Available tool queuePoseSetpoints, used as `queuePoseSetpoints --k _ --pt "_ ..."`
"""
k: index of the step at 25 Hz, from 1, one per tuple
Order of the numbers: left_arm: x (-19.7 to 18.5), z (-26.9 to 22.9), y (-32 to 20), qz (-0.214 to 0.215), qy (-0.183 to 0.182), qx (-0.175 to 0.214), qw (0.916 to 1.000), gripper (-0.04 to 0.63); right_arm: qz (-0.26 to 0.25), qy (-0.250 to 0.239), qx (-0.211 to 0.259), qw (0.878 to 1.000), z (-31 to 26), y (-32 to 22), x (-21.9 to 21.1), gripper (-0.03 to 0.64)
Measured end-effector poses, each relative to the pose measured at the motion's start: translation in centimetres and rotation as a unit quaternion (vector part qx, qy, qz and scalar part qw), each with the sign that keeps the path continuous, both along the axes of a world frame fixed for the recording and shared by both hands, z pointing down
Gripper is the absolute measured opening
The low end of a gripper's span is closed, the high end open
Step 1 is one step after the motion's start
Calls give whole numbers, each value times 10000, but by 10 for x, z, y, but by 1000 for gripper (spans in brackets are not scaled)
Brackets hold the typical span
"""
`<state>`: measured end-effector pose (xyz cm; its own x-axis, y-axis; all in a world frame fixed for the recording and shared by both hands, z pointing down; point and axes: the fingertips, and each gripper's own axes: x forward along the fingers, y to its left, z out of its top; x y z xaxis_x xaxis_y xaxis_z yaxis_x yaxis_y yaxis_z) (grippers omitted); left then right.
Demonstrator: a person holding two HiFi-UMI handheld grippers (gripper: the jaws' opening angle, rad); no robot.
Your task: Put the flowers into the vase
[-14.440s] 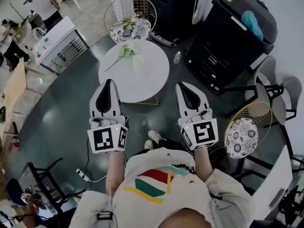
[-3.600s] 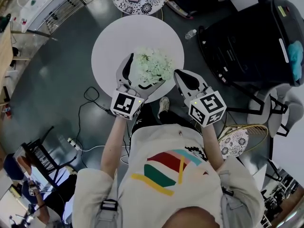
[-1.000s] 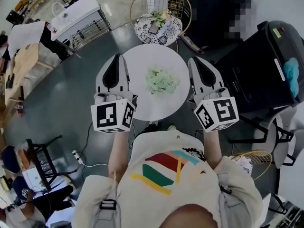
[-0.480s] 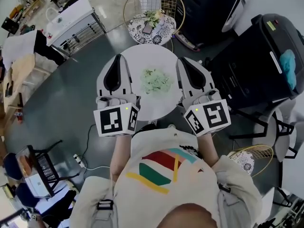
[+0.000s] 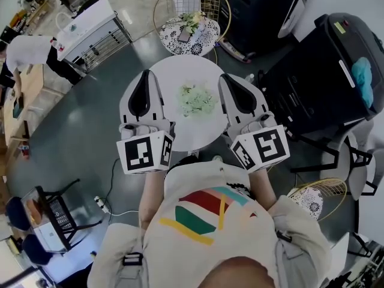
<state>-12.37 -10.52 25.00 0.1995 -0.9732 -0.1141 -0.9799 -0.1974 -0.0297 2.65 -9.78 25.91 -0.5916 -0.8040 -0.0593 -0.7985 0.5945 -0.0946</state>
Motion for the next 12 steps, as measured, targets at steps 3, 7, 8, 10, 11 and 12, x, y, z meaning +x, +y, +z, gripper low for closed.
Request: queuePoseSetpoints --k 3,7,8,10,11,12 --pt "-2 0 3 -22 3 5 10000 8 -28 -118 -70 9999 0 0 0 12" --pt "-5 2 6 -27 53 20 10000 8 -20 -80 -46 10000 0 2 0 12" --pt "-6 2 6 -34 64 26 10000 8 -31 -60 -33 10000 0 3 -1 12" --pt "-6 2 8 -42 92 39 9999 8 -56 -46 -31 10000 -1 4 -1 11" --pt "-5 1 8 -44 100 44 9999 8 -71 -56 -39 10000 -1 4 0 11" --pt "-4 1 8 -46 104 45 9999 8 -88 -76 -47 9999 -2 4 1 12"
